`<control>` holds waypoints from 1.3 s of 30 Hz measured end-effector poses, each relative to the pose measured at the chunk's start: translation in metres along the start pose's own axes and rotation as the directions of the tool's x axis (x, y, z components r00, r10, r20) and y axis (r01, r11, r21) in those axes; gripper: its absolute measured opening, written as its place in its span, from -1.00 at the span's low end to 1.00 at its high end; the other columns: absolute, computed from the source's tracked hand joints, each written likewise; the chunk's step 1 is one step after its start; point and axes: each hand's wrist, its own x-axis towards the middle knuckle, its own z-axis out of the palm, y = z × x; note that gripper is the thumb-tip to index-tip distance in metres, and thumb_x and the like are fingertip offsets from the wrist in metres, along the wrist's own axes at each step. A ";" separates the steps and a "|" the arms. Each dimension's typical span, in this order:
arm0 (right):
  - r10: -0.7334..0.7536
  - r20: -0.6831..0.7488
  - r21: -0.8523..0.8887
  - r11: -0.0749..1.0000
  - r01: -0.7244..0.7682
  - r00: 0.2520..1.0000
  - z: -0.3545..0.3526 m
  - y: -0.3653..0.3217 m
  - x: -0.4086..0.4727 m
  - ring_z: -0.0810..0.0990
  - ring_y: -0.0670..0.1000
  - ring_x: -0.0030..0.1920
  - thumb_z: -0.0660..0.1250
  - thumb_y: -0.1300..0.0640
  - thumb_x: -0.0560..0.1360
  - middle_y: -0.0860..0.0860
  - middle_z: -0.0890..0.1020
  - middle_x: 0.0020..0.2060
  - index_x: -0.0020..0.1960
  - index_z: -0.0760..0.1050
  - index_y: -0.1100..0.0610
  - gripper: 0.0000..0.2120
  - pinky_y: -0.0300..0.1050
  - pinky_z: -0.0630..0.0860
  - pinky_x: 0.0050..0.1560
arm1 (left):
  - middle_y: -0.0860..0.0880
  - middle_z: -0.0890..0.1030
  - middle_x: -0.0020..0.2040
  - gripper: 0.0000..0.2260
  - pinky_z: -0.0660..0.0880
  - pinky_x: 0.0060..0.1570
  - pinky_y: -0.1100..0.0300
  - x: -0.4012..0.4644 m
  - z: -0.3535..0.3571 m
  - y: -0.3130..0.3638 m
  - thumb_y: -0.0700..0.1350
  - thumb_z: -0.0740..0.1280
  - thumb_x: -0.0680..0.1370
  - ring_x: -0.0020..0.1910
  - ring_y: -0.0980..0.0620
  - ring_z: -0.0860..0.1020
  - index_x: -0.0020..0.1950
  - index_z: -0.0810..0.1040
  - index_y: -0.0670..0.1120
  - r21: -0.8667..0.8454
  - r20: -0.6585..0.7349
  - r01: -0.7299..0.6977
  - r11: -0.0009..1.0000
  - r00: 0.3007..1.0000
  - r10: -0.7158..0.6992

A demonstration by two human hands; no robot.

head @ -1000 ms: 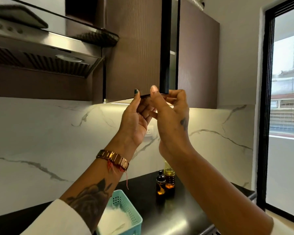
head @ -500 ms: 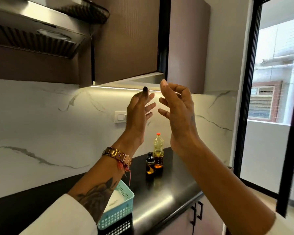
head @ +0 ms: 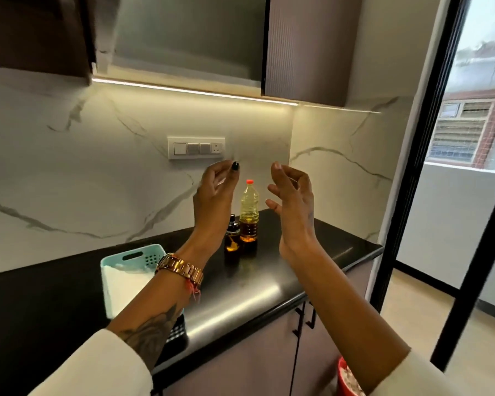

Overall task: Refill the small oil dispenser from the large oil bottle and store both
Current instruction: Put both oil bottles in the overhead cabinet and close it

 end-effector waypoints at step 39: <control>0.507 0.101 -0.209 0.852 -0.479 0.856 -0.073 0.371 0.334 0.51 0.00 0.14 0.40 -0.05 0.42 0.05 0.54 0.15 0.17 0.42 0.02 -0.63 0.04 0.48 0.21 | -0.04 0.30 0.44 -0.36 0.28 0.24 0.16 0.153 0.088 -0.403 0.01 0.43 0.43 0.38 -0.04 0.31 0.43 0.21 0.02 0.360 -0.470 0.468 0.807 0.838 -0.277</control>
